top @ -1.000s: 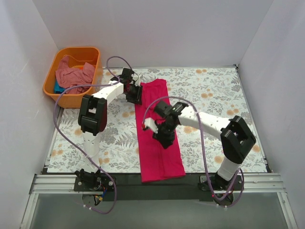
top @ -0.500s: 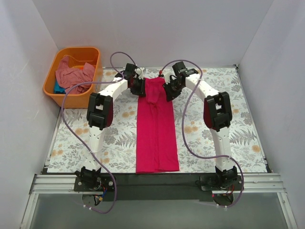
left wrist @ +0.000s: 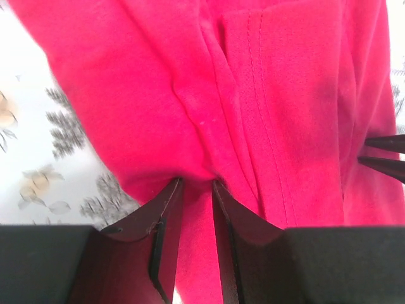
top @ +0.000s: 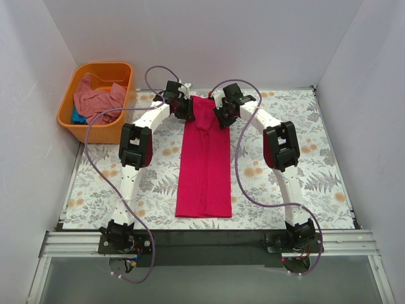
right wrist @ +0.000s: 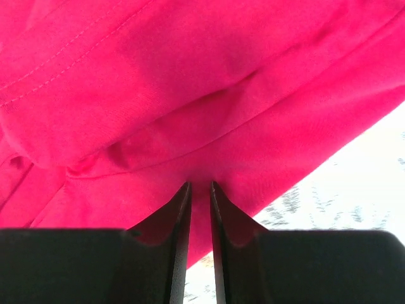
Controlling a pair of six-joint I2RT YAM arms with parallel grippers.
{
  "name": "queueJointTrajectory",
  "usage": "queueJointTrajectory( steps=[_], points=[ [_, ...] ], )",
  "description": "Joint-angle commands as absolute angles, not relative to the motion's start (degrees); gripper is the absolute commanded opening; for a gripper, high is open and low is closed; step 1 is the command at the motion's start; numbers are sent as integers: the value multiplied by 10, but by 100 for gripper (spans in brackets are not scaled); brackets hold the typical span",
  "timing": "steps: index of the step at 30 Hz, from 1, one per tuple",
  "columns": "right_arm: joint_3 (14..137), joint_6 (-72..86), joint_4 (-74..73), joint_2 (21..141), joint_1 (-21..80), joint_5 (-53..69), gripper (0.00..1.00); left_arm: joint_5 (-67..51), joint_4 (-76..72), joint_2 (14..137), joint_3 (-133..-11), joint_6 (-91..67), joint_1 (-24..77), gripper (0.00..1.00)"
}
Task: Fold and stack the t-shirts
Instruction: Fold the tshirt
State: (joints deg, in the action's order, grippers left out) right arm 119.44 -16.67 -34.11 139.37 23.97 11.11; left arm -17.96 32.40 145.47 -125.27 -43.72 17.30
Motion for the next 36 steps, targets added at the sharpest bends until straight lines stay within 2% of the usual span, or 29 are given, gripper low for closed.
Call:
queueJointTrajectory(
  steps=[1,9,17,22,23,27,28,29,30,32,33,34,36],
  points=[
    [1220,-165,-296,1428,232,49,24,-163,333,1498,-1266,-446,154,25],
    [1271,-167,-270,1461,225,7,24,-178,313,1525,-1298,-454,146,27],
    [1278,-170,-231,1459,226,4,29,-158,295,1546,-1330,-444,144,31],
    [1257,-178,-229,1386,225,35,45,-173,282,1504,-1333,-432,139,43],
    [1256,-180,-229,1372,226,41,52,-179,281,1492,-1333,-430,139,45],
    [1254,-192,-223,1292,227,64,66,-192,261,1372,-1312,-427,139,54],
    [1242,-199,-221,1254,228,74,72,-199,249,1345,-1305,-425,139,61],
    [1231,-206,-210,1232,229,87,78,-200,245,1320,-1294,-424,139,63],
    [1217,-220,-202,1211,230,90,81,-199,240,1296,-1266,-423,139,72],
    [1174,-236,-190,1152,241,89,82,-187,206,1216,-1225,-415,139,82],
    [1154,-264,-189,1131,244,90,86,-189,200,1190,-1196,-409,140,82],
    [1137,-278,-190,1092,256,88,96,-193,203,1152,-1184,-401,139,83],
    [1078,-316,-207,1049,267,90,98,-210,222,1109,-1158,-374,140,84]
  ],
)
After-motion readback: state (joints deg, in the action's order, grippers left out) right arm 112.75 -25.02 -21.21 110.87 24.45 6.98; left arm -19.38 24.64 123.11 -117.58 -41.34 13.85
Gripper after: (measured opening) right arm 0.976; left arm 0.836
